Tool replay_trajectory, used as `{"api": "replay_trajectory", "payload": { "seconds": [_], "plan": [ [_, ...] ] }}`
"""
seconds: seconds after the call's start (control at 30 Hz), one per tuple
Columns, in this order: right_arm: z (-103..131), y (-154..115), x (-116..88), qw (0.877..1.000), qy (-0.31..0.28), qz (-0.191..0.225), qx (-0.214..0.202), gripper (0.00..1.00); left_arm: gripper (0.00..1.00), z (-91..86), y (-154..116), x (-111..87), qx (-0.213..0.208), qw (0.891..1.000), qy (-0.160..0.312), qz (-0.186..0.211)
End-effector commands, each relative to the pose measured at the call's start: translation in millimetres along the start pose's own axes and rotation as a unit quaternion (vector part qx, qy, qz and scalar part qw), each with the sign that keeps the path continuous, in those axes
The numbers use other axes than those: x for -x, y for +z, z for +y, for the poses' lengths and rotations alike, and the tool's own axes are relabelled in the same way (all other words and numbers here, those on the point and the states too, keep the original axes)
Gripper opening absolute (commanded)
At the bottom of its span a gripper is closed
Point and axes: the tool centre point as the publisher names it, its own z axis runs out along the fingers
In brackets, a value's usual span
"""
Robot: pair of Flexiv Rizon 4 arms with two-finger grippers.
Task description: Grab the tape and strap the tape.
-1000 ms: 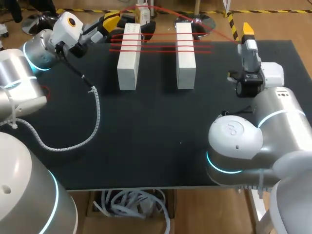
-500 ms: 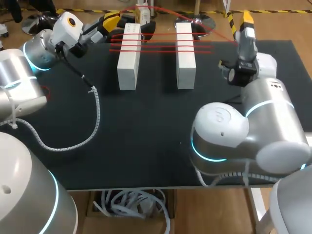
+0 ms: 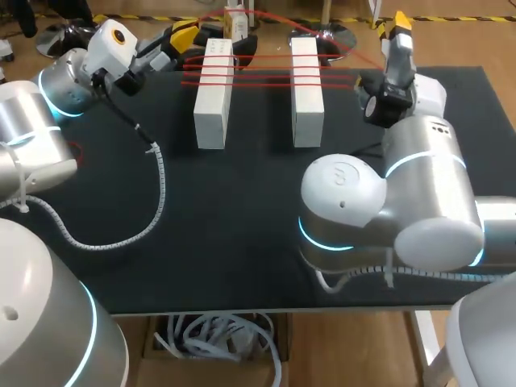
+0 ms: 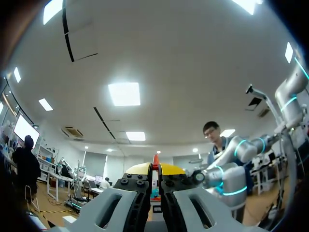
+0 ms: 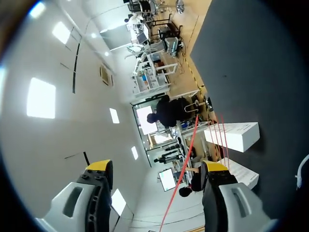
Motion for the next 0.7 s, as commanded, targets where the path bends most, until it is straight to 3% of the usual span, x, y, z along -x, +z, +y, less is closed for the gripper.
{"api": "replay_trajectory", "payload": {
  "seconds": [0.03,0.07,0.1,0.2,0.33,0.5,0.7],
  "plan": [
    [-6,2,0,0.999,0.004,0.001,0.034,0.6,0.0,0.6,0,-0.2,-0.001,1.0,0.0,-0.001],
    [-7,2,0,0.999,0.006,0.001,0.034,0.56,0.0,0.6,0,-0.2,-0.001,1.0,0.0,-0.001],
    [-7,2,0,0.999,0.01,0.0,0.034,0.58,0.0,0.6,0,-0.2,-0.001,1.0,0.0,-0.001],
    [-9,3,-2,0.999,0.016,0.0,0.03,0.47,0.0,0.6,0,-0.2,-0.001,1.0,0.0,-0.001],
    [-13,1,-4,0.999,0.024,-0.001,0.025,0.5,0.0,0.6,0,-0.2,-0.001,1.0,0.0,-0.001],
    [-15,0,-4,0.999,0.03,-0.003,0.022,0.64,0.0,0.6,0,-0.2,-0.001,1.0,0.0,-0.001],
    [-20,-1,-5,0.999,0.036,-0.005,0.019,0.6,0.0,0.6,0,-0.2,-0.001,1.0,0.0,-0.001]
  ]
}}
